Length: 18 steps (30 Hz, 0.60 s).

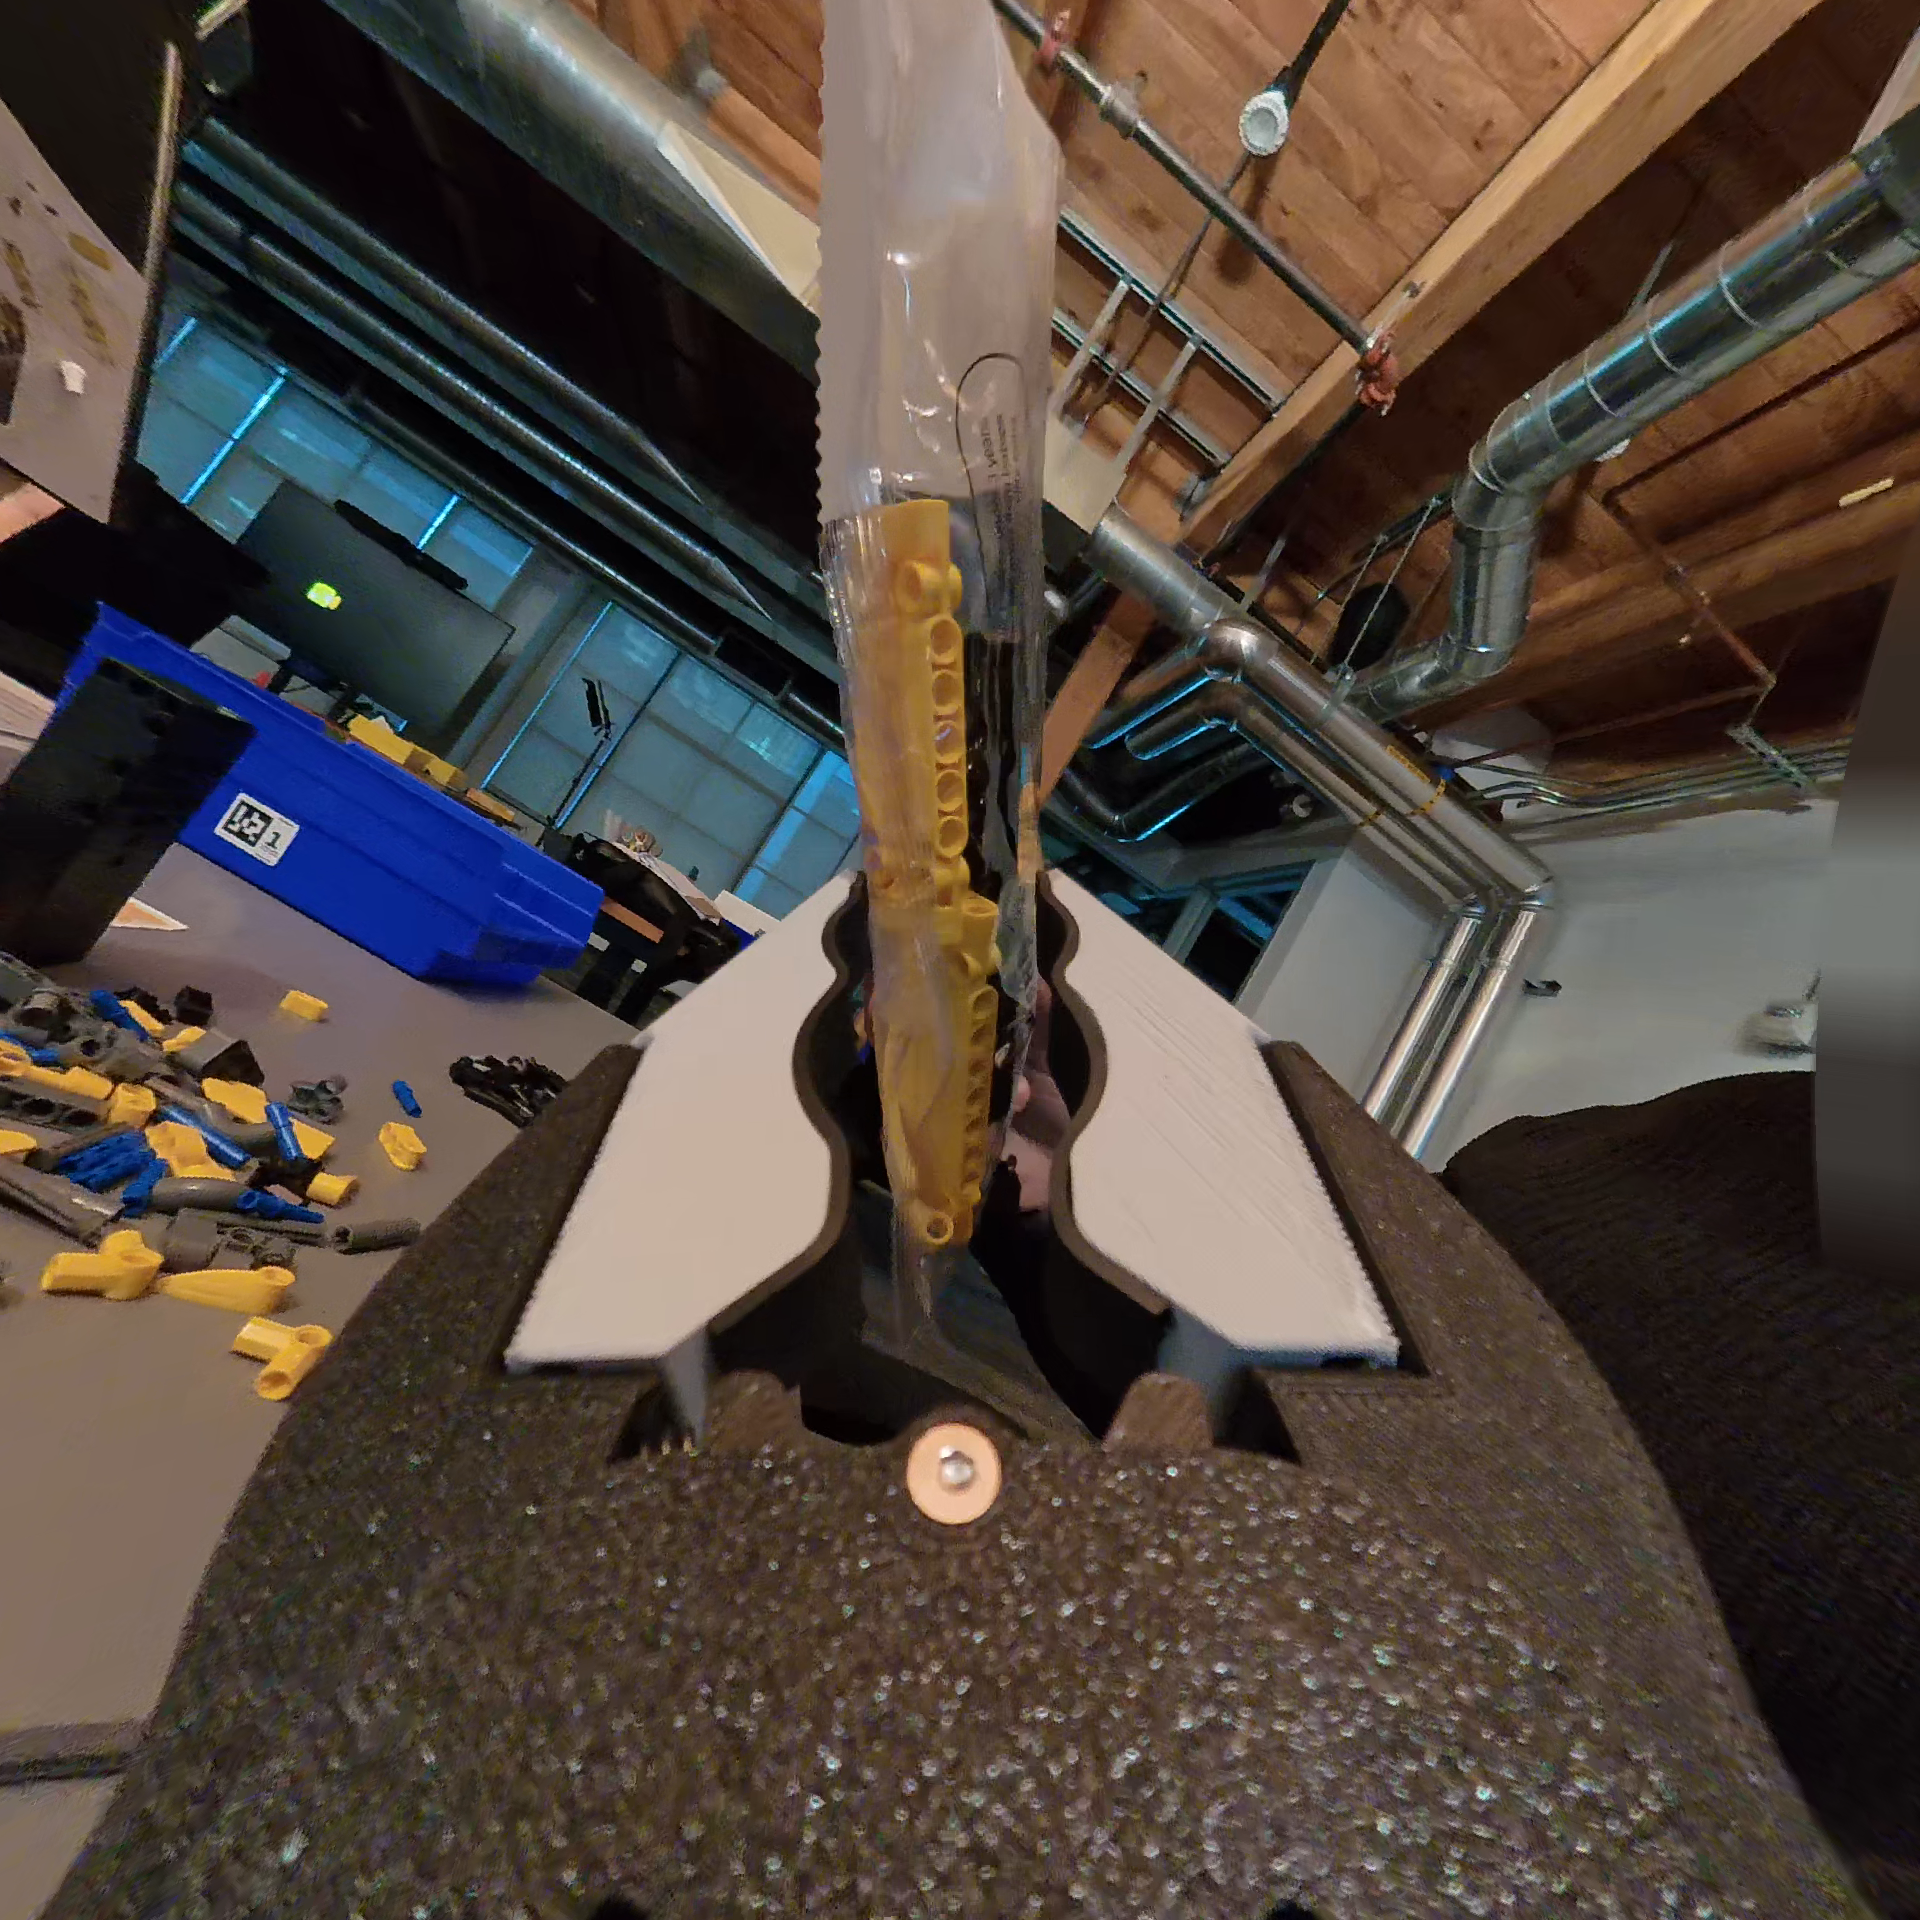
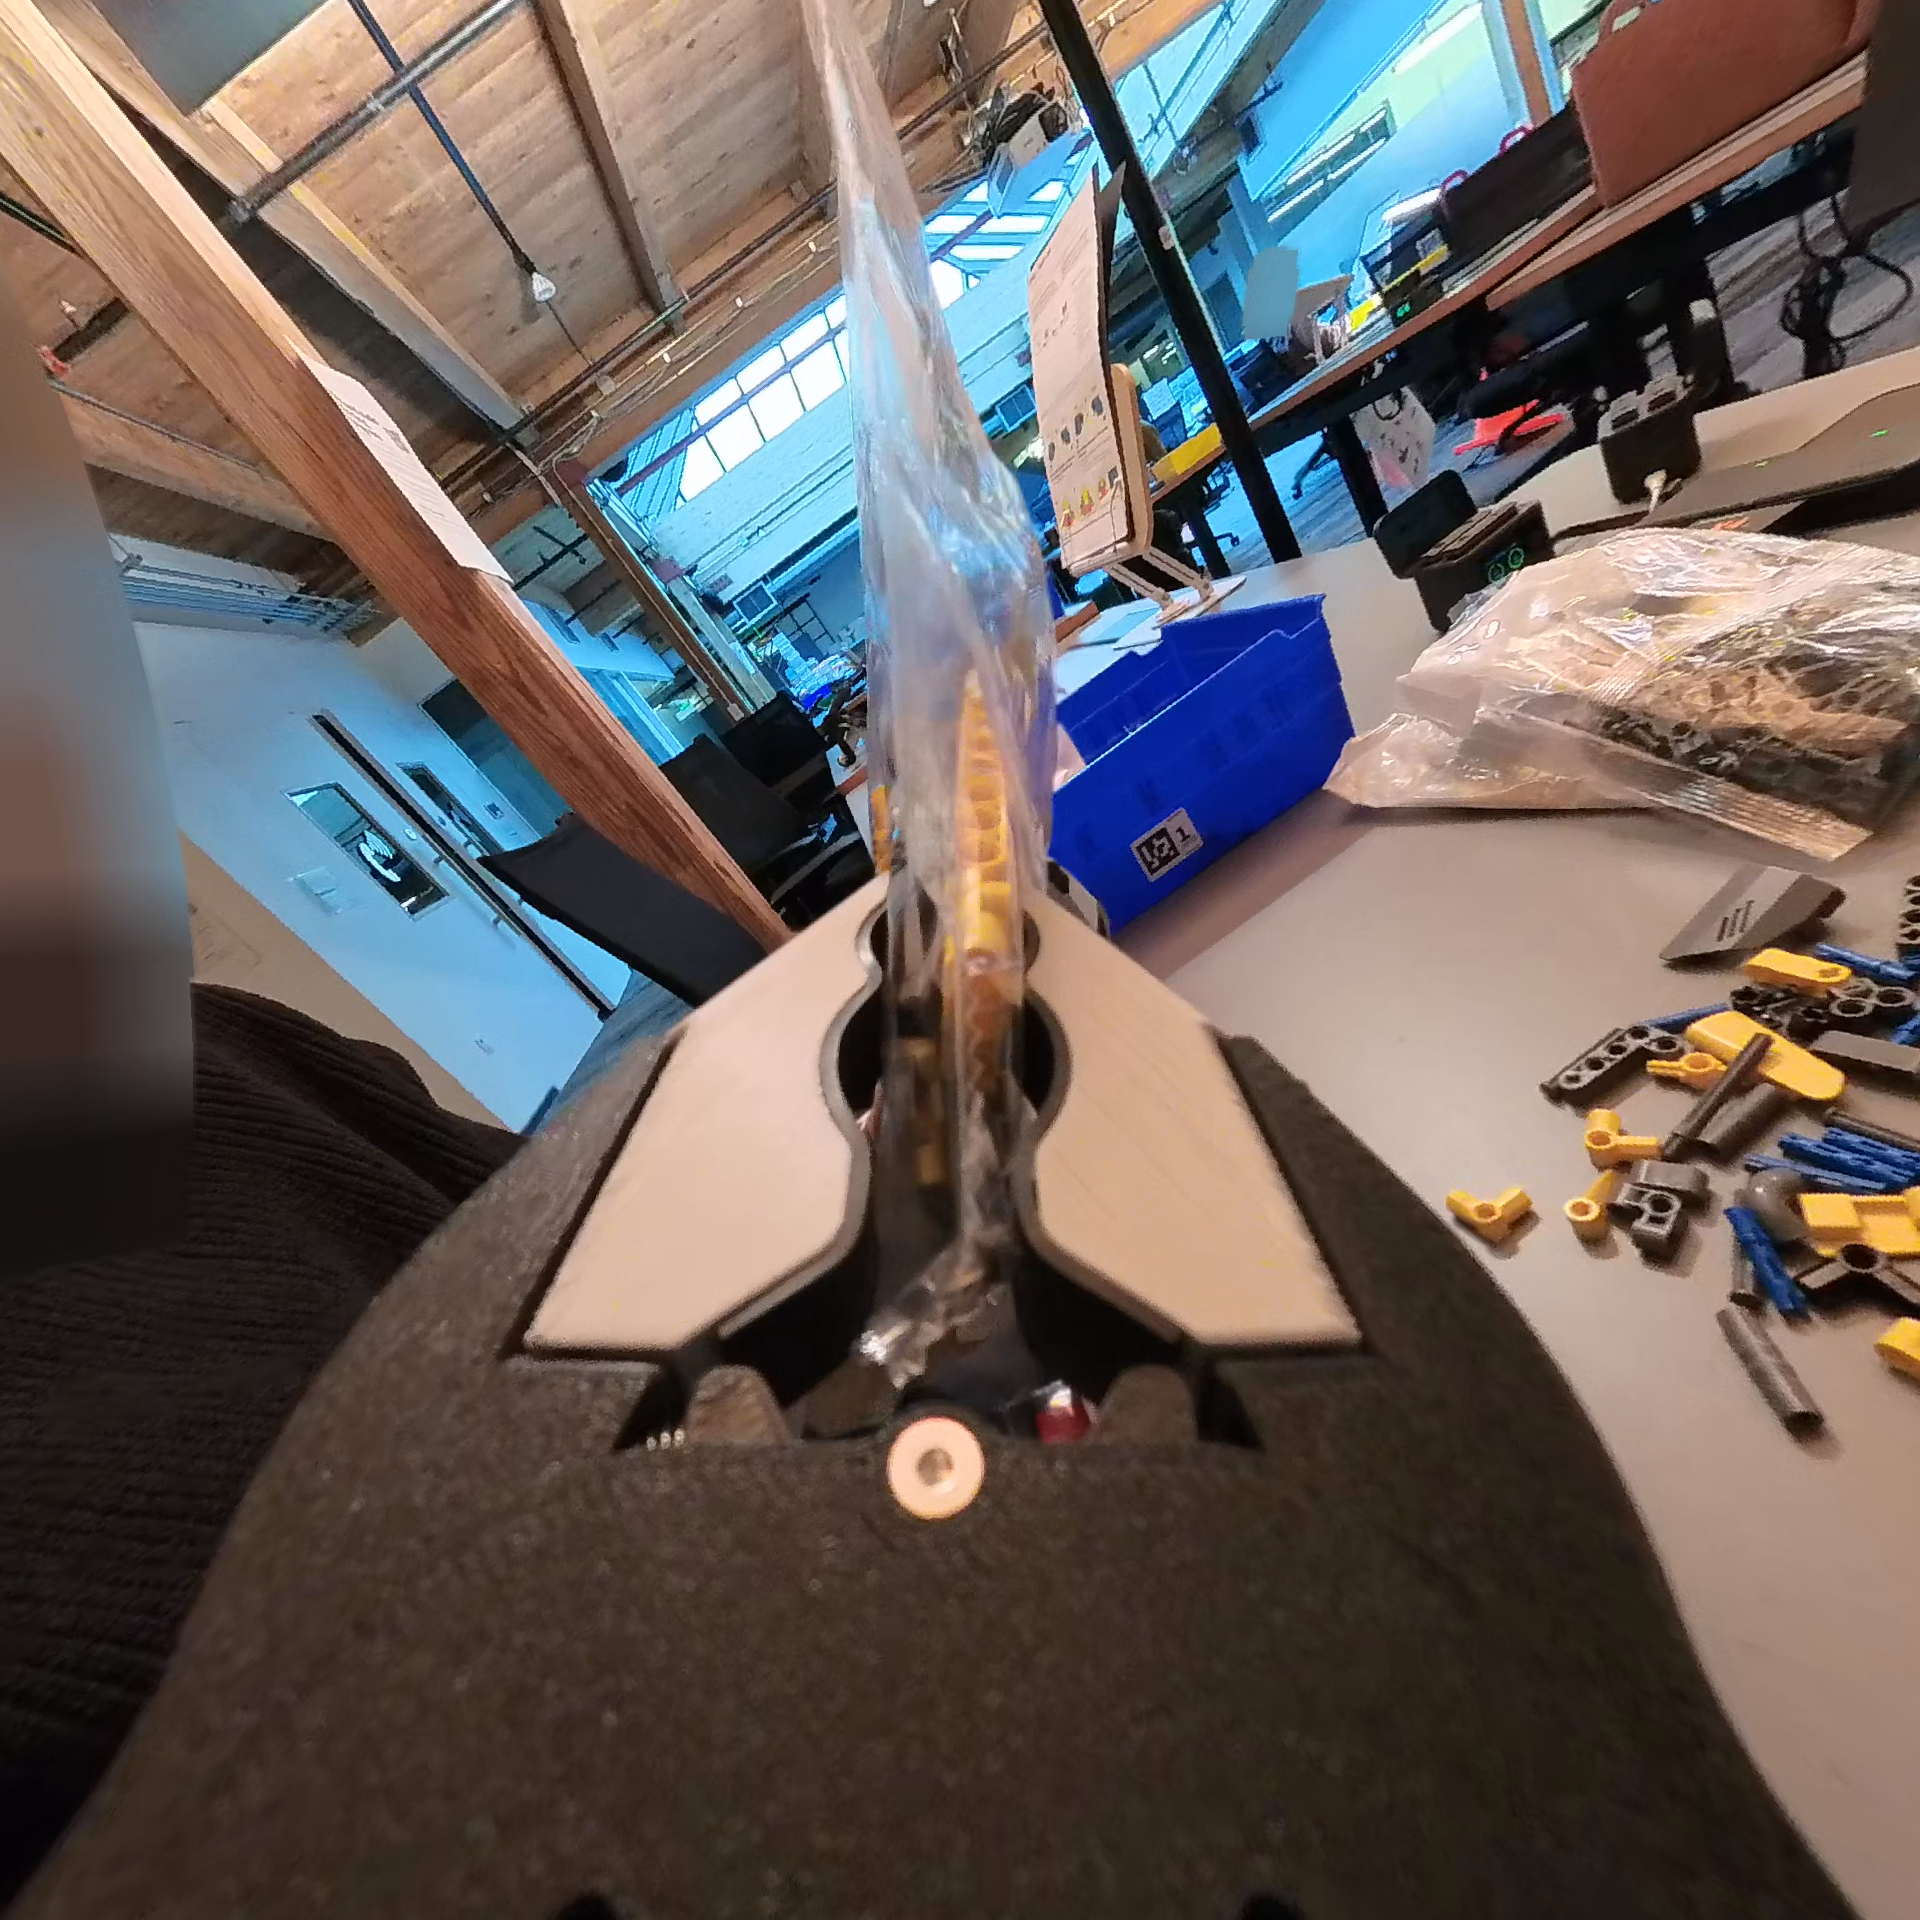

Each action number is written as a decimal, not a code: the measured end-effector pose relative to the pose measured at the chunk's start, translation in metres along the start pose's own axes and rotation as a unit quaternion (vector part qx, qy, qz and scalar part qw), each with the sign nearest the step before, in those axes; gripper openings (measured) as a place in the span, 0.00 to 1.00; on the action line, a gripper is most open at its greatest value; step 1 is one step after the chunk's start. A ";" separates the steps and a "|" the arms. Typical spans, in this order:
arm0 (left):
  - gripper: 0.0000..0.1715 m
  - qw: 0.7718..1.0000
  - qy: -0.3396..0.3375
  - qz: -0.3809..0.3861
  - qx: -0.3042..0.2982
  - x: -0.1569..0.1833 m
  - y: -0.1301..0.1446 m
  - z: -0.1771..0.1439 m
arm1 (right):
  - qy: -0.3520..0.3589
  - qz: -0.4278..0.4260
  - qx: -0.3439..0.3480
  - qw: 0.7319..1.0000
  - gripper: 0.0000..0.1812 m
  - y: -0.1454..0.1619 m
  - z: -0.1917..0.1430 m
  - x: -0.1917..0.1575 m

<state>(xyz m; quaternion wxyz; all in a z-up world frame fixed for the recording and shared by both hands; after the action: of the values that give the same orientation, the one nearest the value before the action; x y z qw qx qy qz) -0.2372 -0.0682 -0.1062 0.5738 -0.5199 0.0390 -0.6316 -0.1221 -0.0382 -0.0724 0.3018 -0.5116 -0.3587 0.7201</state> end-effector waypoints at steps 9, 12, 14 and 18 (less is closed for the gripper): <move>0.18 1.000 -0.001 0.001 0.000 -0.001 0.000 -0.001 | -0.028 0.020 0.071 0.997 0.08 -0.015 -0.013 -0.002; 0.18 1.000 0.002 0.006 -0.010 0.001 0.004 0.002 | -0.027 0.021 0.080 0.996 0.08 -0.017 -0.015 -0.002; 0.18 1.000 0.006 0.008 -0.022 0.003 0.009 0.005 | -0.023 0.018 0.085 0.996 0.08 -0.019 -0.016 -0.001; 0.18 0.998 0.017 0.012 -0.062 0.007 0.026 0.013 | -0.019 0.016 0.098 0.995 0.08 -0.022 -0.019 -0.001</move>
<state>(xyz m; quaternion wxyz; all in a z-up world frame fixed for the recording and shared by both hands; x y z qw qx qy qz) -0.2087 -0.0752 -0.1129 0.5473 -0.5431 0.0935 -0.6299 -0.1026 -0.0230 -0.0577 0.3326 -0.4713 -0.2838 0.7659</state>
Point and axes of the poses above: each gripper's, where its closed fingertips meet, z out along the fingers, y out of its underside, x = y × z across the jaws, the point moved 3 cm from there along -z, back along the fingers, and after that the axes turned 11 degrees about -y, right-handed, at the moved point
